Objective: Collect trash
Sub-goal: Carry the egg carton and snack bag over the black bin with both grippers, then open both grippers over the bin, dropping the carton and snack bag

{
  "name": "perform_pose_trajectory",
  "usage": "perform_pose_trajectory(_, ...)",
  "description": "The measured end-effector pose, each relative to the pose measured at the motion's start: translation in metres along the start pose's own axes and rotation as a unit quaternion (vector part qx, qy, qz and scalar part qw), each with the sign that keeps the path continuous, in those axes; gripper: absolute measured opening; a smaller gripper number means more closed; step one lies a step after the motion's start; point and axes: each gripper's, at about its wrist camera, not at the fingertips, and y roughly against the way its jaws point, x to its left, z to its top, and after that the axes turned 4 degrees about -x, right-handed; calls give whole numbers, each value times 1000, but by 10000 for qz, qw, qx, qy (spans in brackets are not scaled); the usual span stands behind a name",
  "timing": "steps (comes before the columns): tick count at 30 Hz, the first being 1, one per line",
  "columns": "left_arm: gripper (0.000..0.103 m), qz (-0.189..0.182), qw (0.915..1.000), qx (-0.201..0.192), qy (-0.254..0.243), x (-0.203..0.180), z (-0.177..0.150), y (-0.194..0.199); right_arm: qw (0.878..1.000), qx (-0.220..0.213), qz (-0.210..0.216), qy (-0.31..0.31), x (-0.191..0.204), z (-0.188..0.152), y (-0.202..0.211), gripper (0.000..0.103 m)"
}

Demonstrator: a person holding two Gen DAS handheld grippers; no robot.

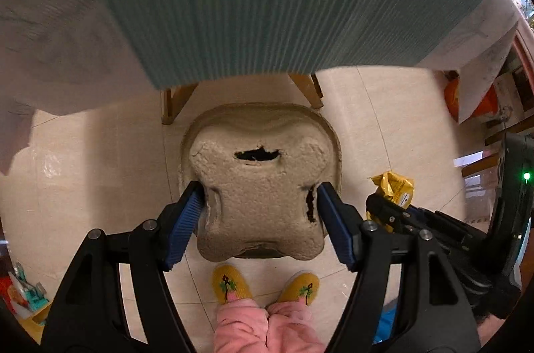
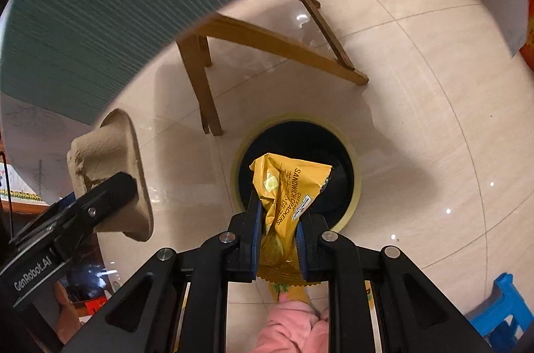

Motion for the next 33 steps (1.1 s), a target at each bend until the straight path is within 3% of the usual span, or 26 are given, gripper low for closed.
perform_pose_trajectory(8,68,-108,9998,57,151,-2,-8,-51,9999,112,26,49,-14,-8,-51,17)
perform_pose_trajectory(17,68,-65,9987,369,352,16,-11,-100,9995,287,78,86,-19,-13,-98,17)
perform_pose_trajectory(21,71,-206,9973,532,461,24,-13,-118,9992,372,122,91,-17,-7,-114,18)
perform_pose_trajectory(24,91,-241,9966,670,415,27,-13,-131,9989,448,170,16,-20,-2,-124,29)
perform_pose_trajectory(25,91,-225,9968,658,401,29,-14,-136,9988,456,163,-19,-21,1,-125,36)
perform_pose_trajectory(29,91,-160,9973,642,333,30,-12,-143,9985,447,270,-141,-25,8,-130,45)
perform_pose_trajectory(32,91,-146,9971,649,363,33,-11,-145,9987,402,267,-169,-26,10,-131,57)
perform_pose_trajectory(33,91,-141,9971,646,374,34,-10,-143,9987,402,279,-170,-25,11,-130,67)
